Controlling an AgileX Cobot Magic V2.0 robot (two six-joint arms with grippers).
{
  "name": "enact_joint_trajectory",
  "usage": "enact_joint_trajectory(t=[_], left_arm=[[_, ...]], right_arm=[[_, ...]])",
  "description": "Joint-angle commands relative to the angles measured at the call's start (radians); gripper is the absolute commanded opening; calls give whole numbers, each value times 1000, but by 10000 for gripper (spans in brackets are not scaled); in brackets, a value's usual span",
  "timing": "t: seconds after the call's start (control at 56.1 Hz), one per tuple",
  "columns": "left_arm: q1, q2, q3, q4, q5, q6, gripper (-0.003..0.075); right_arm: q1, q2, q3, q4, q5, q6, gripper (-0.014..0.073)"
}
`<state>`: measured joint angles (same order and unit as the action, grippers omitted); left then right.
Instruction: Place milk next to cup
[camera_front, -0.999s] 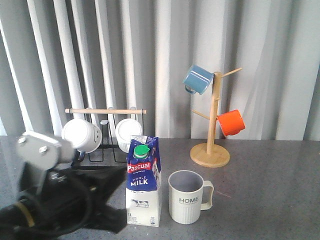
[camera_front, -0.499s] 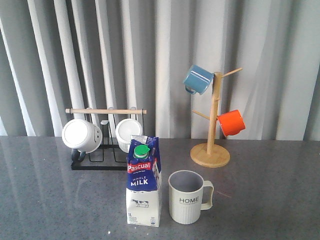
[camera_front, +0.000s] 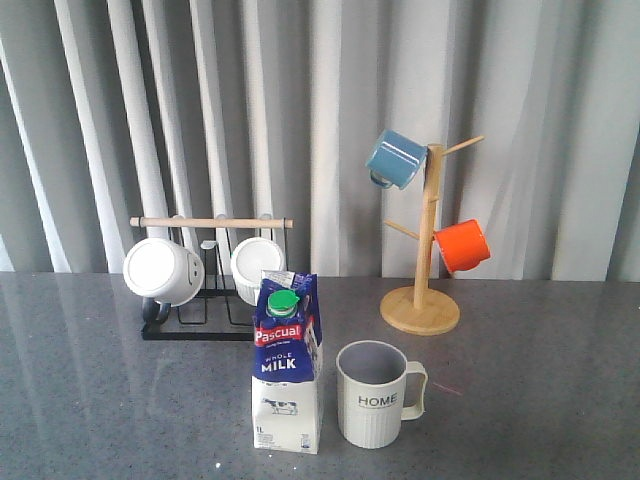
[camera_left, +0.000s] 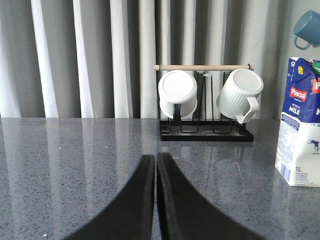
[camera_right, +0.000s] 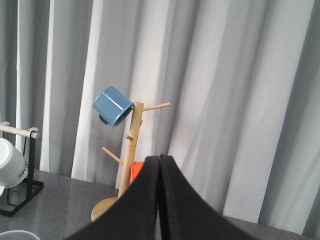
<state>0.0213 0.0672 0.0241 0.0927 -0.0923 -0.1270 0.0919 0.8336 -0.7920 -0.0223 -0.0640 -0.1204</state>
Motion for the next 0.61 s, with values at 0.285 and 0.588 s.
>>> enact_joint_trajectory(t=[0.285, 0.588], left_arm=[[-44, -38, -20, -52, 38, 84, -6], [-64, -92, -20, -57, 65, 82, -6]], right_arm=[[-7, -4, -33, -7, -69, -2, -8], [-7, -4, -33, -7, -71, -2, -8]])
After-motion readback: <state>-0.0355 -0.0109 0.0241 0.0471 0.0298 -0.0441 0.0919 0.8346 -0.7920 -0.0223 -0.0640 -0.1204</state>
